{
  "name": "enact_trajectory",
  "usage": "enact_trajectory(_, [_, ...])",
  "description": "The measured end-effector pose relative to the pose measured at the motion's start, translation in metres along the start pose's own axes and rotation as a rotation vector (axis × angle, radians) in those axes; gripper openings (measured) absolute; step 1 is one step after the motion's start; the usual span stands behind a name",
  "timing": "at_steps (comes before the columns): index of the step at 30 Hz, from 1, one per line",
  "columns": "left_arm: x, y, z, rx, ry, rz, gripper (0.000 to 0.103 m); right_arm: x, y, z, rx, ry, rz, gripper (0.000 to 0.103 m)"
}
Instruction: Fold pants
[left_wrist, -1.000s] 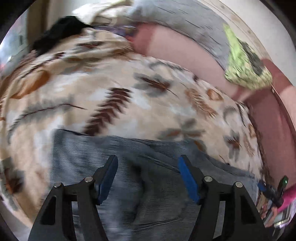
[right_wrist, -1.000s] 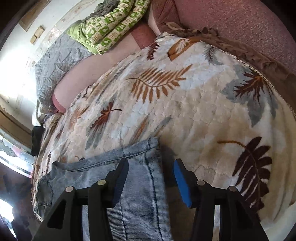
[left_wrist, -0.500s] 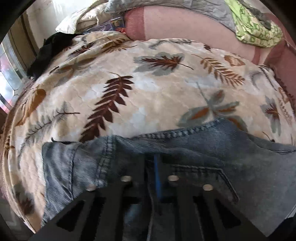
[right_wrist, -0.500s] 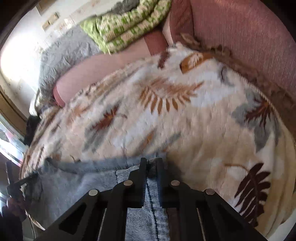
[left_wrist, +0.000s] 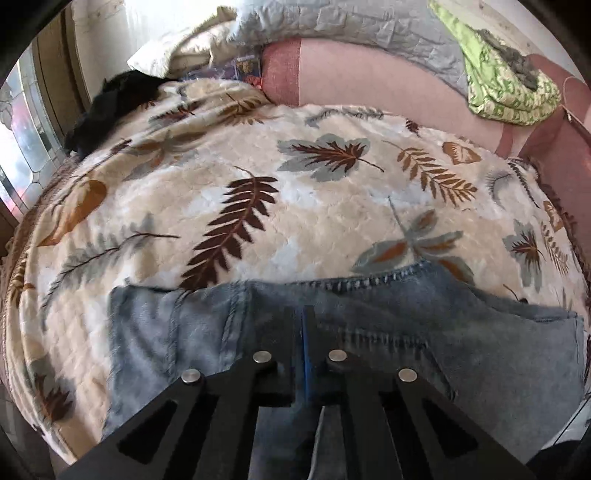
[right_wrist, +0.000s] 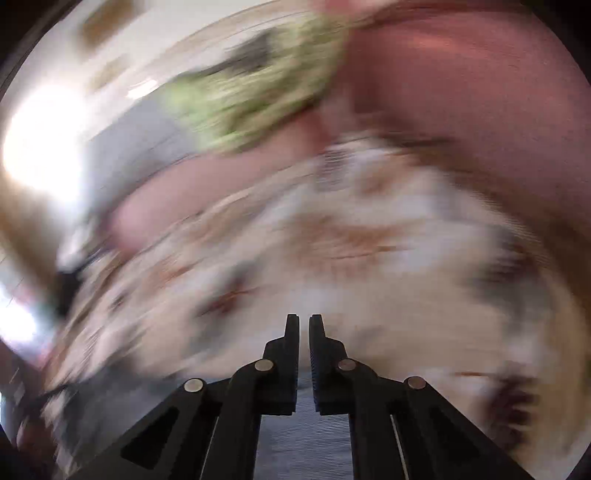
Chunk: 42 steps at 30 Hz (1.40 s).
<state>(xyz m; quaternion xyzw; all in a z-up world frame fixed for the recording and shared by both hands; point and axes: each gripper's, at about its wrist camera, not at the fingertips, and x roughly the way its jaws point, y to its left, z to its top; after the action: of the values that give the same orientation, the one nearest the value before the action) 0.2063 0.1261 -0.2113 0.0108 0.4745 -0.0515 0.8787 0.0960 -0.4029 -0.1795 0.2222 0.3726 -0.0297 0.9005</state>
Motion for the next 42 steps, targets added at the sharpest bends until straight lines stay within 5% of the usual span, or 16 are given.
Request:
enact_trajectory(4, [-0.025, 0.013, -0.027, 0.010, -0.017, 0.007, 0.003, 0.066, 0.106, -0.021, -0.193, 0.294, 0.301, 0.008])
enact_trajectory(7, [-0.035, 0.021, -0.040, 0.001, -0.020, 0.013, 0.003, 0.104, 0.170, -0.040, -0.305, 0.413, 0.389, 0.008])
enact_trajectory(12, [-0.040, 0.017, -0.049, 0.050, -0.016, 0.047, 0.003, 0.152, 0.213, -0.047, -0.325, 0.490, 0.432, 0.008])
enact_trajectory(16, [-0.038, 0.014, -0.054, 0.075, -0.003, 0.055, 0.003, 0.173, 0.227, -0.044, -0.301, 0.511, 0.461, 0.056])
enact_trajectory(20, [-0.035, 0.013, -0.058, 0.075, 0.007, 0.051, 0.003, 0.183, 0.234, -0.047, -0.300, 0.515, 0.469, 0.061])
enact_trajectory(27, [-0.032, 0.013, -0.060, 0.085, 0.016, 0.041, 0.003, 0.199, 0.243, -0.061, -0.360, 0.588, 0.437, 0.042])
enact_trajectory(31, [-0.031, 0.014, -0.059, 0.086, 0.022, 0.042, 0.003, 0.202, 0.247, -0.063, -0.400, 0.583, 0.395, 0.004])
enact_trajectory(39, [-0.029, 0.011, -0.057, 0.064, 0.021, 0.063, 0.003, 0.184, 0.256, -0.043, -0.380, 0.419, 0.382, 0.002])
enact_trajectory(42, [-0.022, 0.007, -0.059, 0.066, 0.032, 0.089, 0.003, 0.197, 0.254, -0.048, -0.372, 0.423, 0.346, 0.002])
